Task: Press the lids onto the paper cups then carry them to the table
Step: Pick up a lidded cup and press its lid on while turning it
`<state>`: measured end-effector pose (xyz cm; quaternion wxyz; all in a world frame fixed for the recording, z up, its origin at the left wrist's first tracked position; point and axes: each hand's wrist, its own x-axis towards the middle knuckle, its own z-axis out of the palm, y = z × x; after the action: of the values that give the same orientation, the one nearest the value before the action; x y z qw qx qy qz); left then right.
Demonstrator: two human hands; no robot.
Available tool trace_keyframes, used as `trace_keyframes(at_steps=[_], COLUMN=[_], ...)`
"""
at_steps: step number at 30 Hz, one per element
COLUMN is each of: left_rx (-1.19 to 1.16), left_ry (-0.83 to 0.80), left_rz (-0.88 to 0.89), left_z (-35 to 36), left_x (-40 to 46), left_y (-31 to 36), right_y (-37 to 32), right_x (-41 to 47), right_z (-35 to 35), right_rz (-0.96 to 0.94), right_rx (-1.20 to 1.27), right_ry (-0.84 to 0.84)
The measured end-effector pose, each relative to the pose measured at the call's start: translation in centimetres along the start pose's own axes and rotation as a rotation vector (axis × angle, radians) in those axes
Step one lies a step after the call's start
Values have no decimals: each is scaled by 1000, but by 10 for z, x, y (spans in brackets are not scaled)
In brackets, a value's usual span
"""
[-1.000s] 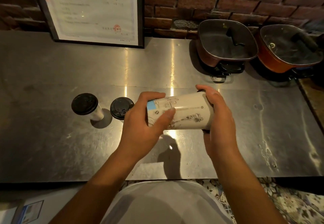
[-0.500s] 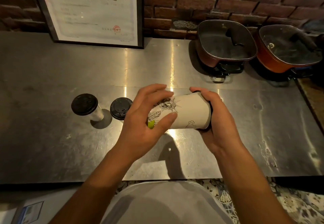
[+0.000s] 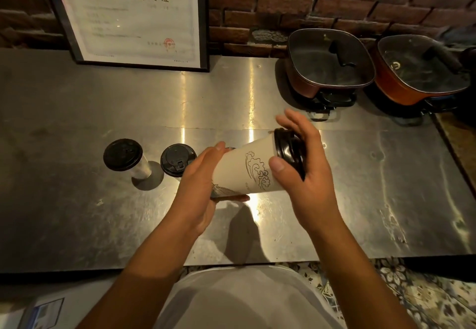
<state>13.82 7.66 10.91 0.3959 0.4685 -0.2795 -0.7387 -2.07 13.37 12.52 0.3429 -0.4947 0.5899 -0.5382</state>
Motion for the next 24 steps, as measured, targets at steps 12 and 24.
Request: trace_keyframes(at_steps=[12, 24], left_rx=[722, 746], left_ry=[-144, -266], left_rz=[447, 354], left_z=[6, 40], left_x=[12, 42], left_y=[7, -55], right_y=[11, 61], right_x=[13, 6], right_z=[-33, -70], right_rz=[47, 394], right_rx=[-315, 102], right_ry=[-157, 28])
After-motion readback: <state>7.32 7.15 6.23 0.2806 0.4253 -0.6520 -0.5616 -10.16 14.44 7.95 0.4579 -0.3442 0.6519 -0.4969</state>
